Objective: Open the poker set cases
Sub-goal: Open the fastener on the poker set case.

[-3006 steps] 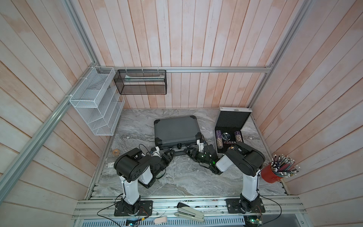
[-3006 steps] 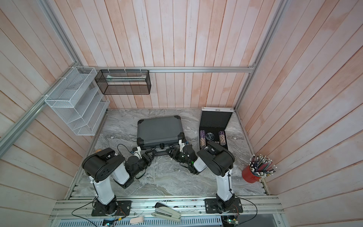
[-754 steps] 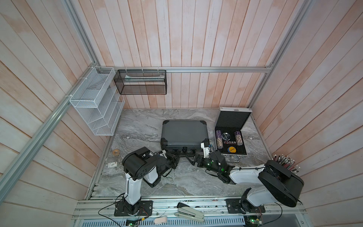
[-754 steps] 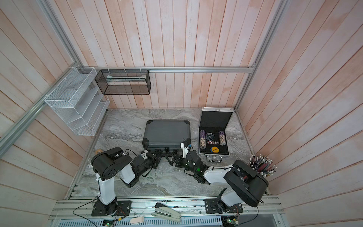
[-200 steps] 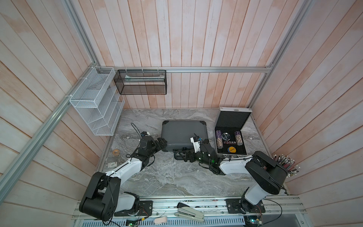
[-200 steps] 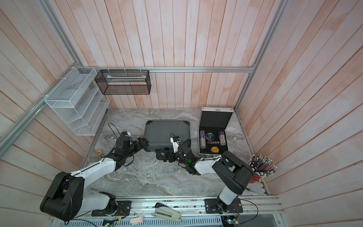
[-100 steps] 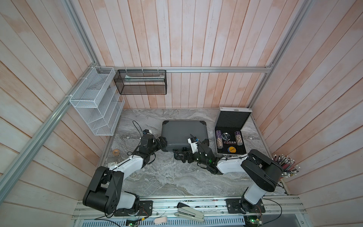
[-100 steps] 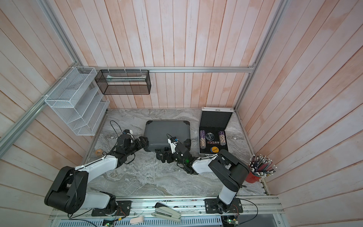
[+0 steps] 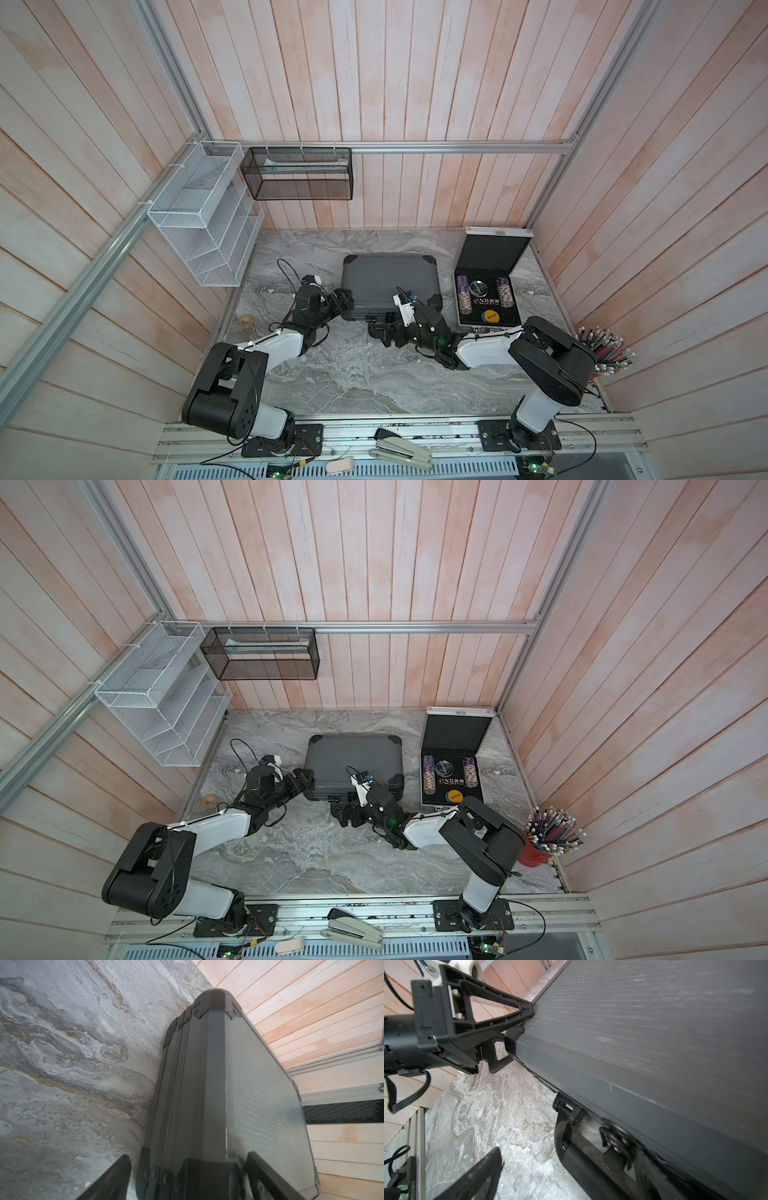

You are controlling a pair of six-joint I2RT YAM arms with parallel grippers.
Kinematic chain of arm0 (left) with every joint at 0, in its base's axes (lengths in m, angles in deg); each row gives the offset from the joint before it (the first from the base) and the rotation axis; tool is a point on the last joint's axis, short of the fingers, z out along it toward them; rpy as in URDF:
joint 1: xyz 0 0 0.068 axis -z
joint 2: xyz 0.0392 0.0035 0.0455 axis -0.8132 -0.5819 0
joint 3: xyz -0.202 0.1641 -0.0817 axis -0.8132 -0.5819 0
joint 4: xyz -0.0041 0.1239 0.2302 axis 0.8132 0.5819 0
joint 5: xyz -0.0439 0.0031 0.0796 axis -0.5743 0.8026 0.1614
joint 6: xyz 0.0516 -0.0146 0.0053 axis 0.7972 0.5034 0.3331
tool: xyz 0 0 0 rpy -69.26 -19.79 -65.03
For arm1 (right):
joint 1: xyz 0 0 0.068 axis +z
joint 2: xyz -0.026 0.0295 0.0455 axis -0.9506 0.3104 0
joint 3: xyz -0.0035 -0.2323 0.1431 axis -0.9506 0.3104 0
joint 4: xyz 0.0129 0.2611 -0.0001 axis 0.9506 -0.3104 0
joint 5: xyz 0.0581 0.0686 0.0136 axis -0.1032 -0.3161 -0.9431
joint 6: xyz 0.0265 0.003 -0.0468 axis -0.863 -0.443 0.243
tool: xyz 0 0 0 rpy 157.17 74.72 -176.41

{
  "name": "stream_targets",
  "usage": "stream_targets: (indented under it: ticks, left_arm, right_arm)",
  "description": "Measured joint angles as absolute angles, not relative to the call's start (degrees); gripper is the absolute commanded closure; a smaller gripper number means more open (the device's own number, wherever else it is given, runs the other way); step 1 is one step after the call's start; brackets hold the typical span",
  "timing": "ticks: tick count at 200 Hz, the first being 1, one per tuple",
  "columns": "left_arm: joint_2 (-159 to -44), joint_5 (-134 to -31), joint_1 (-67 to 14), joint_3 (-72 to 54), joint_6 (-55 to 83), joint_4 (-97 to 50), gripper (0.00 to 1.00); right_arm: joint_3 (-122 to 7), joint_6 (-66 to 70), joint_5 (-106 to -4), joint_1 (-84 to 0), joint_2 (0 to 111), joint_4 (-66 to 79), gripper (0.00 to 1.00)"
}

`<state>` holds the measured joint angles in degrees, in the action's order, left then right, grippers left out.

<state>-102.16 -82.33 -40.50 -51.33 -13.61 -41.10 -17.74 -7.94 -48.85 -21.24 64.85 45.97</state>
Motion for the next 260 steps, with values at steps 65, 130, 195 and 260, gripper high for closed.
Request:
stream_targets:
  ticks: [65, 130, 195, 260]
  left_arm:
    - [-104.3, -85.21, -41.49, -53.56, -16.14, -47.78, 0.15]
    - [-105.0, -86.54, -41.99, -54.78, -18.17, -50.98, 0.16]
    - [-104.45, -86.5, -42.27, -55.85, -18.5, -52.11, 0.16]
    - [-101.66, -86.3, -42.64, -57.47, -18.13, -51.94, 0.13]
  right_arm:
    - [-18.0, -6.73, -47.97, -20.65, 65.04, 45.25, 0.02]
    - [-17.63, -6.8, -46.77, -20.17, 65.09, 45.76, 0.02]
    - [-14.05, -5.92, -43.82, -19.12, 57.35, 46.04, 0.02]
    - [-11.69, -1.77, -30.82, -19.14, 46.33, 42.35, 0.02]
